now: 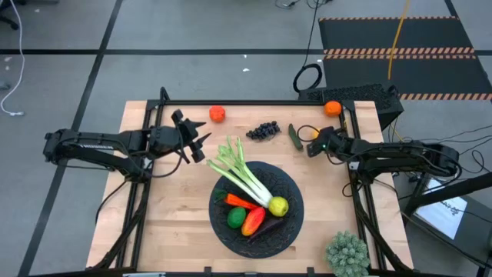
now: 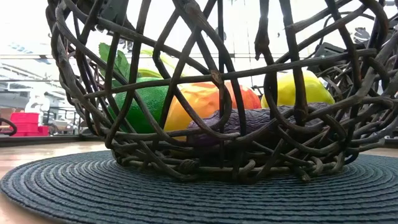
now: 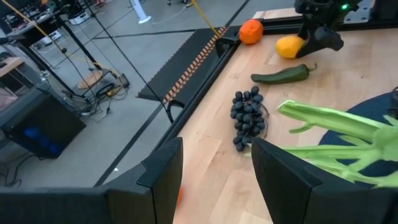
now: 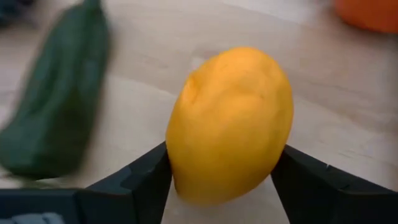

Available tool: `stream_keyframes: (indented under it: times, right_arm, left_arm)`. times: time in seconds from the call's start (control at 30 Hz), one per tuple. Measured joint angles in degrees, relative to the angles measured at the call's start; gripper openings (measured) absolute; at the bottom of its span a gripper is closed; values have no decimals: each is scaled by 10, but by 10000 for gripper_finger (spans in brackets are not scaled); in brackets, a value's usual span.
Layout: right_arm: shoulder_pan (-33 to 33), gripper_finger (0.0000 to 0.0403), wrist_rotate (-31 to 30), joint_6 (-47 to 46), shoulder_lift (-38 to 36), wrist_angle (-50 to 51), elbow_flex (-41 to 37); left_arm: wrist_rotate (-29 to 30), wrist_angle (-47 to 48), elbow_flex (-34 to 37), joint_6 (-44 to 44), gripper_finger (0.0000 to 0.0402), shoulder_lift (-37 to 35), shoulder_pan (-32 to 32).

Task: Build produce basket
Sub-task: Put the yellow lemon into the black mesh basket

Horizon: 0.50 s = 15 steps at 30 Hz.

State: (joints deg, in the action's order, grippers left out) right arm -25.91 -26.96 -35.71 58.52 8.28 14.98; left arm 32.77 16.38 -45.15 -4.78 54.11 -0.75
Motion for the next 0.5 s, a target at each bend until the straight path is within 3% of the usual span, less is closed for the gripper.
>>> stream_keyframes:
  times: [0.37, 0.5]
  right_arm:
    - [0, 234, 209, 52, -52, -100, 0]
    - [7, 234, 242, 52, -82, -107, 0]
  left_arm:
    - [0, -4, 0, 0, 191, 0, 19]
    - [0, -4, 0, 15, 191, 0, 27]
